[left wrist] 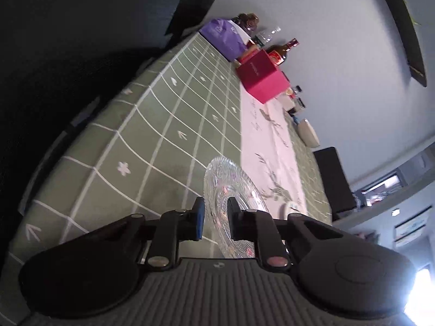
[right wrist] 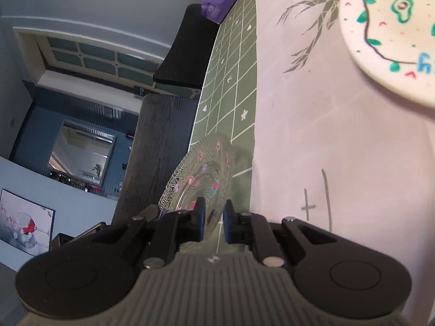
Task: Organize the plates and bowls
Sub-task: 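Close both grippers on the smaller glass plate's rim and tilt it up, then lift and carry the small glass plate with both grippers over the large glass plate, then lower the small glass plate onto the large glass plate and open both grippers, then move both grippers to the white painted plate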
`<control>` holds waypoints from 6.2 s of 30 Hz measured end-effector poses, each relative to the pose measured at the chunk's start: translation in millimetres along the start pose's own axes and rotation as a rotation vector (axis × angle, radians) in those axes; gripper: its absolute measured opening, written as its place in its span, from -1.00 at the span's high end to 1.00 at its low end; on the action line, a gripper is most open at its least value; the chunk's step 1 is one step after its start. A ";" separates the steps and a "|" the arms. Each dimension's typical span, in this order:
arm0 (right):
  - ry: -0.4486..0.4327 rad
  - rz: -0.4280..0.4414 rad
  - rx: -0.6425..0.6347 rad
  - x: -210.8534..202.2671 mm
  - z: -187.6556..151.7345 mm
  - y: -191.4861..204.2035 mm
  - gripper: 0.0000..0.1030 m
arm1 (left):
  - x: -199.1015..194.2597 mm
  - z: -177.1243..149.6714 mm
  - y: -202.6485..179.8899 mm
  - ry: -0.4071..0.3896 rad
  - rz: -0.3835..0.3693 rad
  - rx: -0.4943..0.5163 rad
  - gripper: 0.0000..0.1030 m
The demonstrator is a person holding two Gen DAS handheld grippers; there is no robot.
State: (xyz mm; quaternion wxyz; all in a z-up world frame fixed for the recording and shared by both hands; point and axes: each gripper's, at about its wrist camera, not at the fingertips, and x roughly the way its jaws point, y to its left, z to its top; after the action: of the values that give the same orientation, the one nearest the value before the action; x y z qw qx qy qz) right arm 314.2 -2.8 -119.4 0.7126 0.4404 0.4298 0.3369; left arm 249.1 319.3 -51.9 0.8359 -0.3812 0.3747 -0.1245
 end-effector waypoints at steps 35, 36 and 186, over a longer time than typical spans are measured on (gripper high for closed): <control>-0.125 0.243 0.173 -152.5 -34.1 78.0 0.78 | -71.0 -48.2 -131.3 0.048 -0.179 0.115 0.74; -0.130 0.235 0.167 -165.3 -37.1 82.3 0.78 | -75.7 -56.6 -140.1 0.043 -0.185 0.136 0.74; -0.272 -0.752 -0.669 -311.6 -254.2 60.1 -0.89 | -46.1 -264.4 -230.7 0.169 0.198 0.862 0.20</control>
State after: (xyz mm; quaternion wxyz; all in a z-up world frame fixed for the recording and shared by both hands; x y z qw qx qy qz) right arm -48.8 -161.3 -27.5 0.9355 0.0438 0.3307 0.1165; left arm 44.5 41.8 27.8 0.8928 0.0512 0.3901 -0.2193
